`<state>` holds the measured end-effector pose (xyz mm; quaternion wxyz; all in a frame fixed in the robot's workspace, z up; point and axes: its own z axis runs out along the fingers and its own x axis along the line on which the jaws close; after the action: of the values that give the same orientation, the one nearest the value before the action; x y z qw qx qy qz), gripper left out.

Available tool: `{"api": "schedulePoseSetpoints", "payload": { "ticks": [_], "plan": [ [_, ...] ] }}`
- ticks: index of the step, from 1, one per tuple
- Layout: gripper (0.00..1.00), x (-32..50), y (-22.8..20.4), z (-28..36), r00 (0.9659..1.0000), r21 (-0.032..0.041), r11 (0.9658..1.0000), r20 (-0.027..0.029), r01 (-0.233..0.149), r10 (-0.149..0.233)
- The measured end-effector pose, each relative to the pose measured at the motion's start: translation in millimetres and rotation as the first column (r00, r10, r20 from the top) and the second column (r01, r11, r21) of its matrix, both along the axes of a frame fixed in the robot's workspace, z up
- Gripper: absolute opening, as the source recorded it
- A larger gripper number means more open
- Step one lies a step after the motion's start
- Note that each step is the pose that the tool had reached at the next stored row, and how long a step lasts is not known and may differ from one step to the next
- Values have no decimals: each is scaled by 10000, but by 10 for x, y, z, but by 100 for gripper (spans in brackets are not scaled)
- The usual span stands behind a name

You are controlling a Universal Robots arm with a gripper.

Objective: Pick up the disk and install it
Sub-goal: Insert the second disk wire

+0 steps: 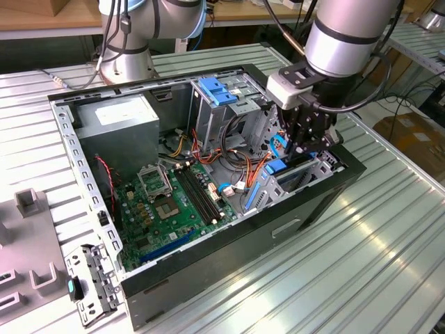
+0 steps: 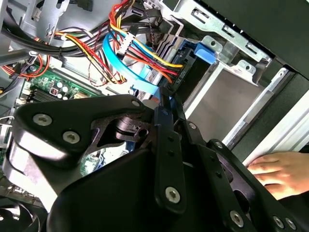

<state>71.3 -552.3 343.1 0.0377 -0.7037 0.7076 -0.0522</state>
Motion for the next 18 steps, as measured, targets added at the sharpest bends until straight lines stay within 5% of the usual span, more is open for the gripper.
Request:
{"api": "schedulePoseSetpoints", "payload": {
  "ticks": [10,12,18],
  "plan": [
    [17,0,-17,-27,10000,17,10000,1,0,0],
    [29,0,-18,-16,10000,13,10000,0,0,0],
    [29,0,-17,176,10000,14,10000,4,0,0]
  ]
}}
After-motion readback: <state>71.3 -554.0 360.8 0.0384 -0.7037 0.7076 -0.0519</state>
